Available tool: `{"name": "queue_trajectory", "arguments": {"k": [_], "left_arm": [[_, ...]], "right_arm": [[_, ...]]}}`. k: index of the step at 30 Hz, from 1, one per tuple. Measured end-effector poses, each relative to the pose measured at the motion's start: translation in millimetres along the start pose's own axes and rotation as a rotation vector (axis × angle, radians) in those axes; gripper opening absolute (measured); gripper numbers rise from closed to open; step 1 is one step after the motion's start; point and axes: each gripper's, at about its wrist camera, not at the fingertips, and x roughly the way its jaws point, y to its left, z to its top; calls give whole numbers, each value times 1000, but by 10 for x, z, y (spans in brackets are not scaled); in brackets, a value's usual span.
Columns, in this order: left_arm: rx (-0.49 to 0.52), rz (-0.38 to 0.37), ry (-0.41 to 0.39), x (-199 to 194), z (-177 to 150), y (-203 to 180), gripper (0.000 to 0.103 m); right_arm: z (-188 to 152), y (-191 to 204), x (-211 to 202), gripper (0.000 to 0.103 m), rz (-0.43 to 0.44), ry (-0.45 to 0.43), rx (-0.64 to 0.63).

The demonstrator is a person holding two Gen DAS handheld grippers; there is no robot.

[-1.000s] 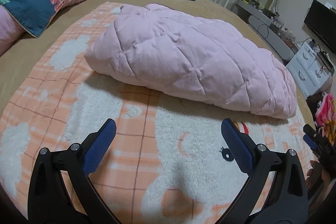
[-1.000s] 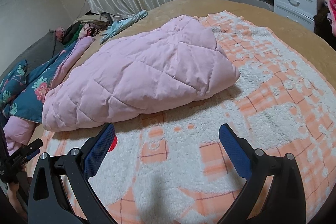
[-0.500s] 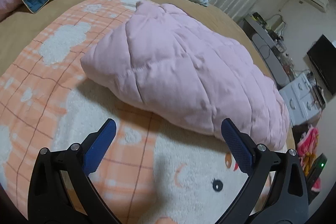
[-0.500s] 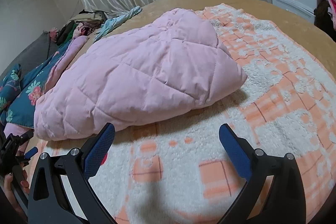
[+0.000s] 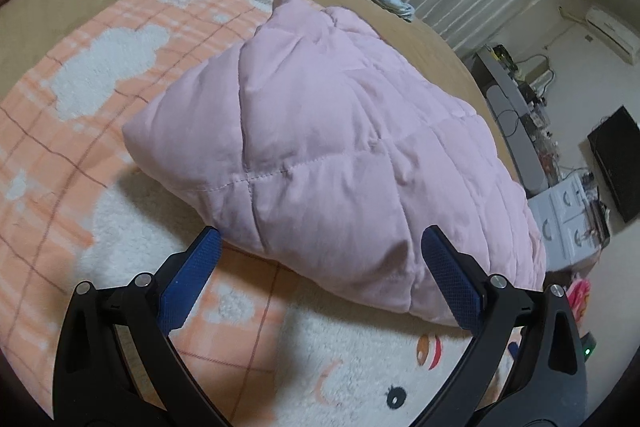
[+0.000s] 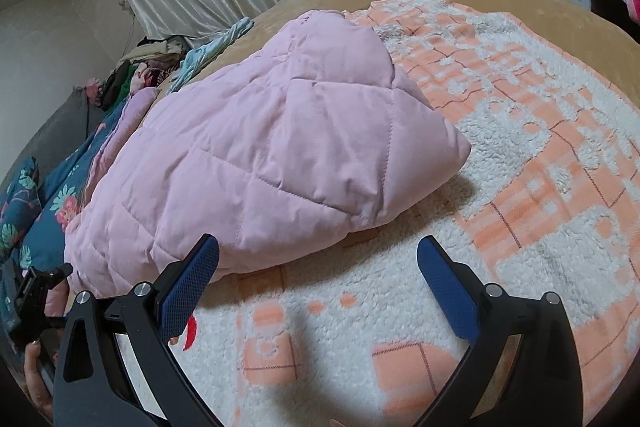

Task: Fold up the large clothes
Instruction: 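Move both open tools forward against the edge of the pink jacket bundle, then close the right tool on the bundle edge while the left tool grips it too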

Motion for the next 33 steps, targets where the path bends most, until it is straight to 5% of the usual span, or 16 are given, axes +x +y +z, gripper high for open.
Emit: {"name": "queue_trajectory", "arguments": {"k": [13, 33], "left_arm": [[-216, -65, 0, 327, 158, 183, 94], [-224, -63, -35, 606, 272, 200, 95]], "right_arm": [[86, -33, 65, 99, 27, 3, 27], [248, -162, 470, 99, 135, 63, 215]]}}
